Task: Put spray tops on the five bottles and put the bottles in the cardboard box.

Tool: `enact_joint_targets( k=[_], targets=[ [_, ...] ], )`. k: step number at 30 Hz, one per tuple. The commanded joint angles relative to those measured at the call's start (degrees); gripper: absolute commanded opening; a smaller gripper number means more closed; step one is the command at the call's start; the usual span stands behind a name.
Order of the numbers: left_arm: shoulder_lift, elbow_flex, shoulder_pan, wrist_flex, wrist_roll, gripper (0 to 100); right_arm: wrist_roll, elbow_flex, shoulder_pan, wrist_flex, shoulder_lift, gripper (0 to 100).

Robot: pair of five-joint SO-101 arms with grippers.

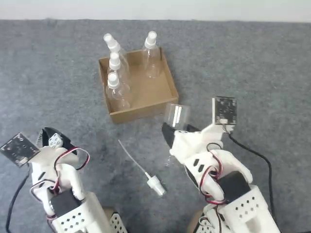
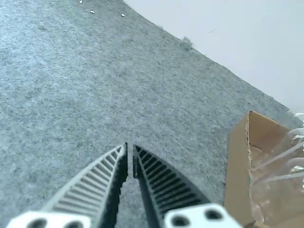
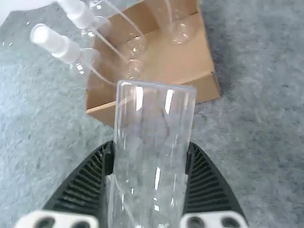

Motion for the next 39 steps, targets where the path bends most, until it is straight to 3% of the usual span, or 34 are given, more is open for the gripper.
enact_joint_targets(
  k=[1,6,11,15,23,30,39],
  targets=[
    [-1.0,-2.0,0.0,-1.7,0.5,1,-0.8,0.5,2.3,-0.5,-5.5,0.6],
    [-1.0,-1.9,0.0,-1.7,0.5,1,-0.7,5.5,2.1,-1.2,-14.3,0.6],
    [-1.0,-1.9,0.0,-1.7,0.4,1,-0.8,16.3,2.4,-8.6,-24.4,0.6],
    [-1.0,-1.9,0.0,-1.7,0.4,1,-4.2,23.1,2.5,-11.1,-30.5,0.6],
    [-1.0,-1.9,0.0,-1.7,0.4,1,-9.5,23.6,2.7,-11.1,-27.3,0.6],
    [-1.0,-1.9,0.0,-1.7,0.4,2,-13.3,23.6,8.6,-11.6,-25.6,0.6],
    [-1.0,-1.9,0.0,-1.7,0.4,2,-17.3,19.1,8.7,-11.1,-20.1,0.6]
  ],
)
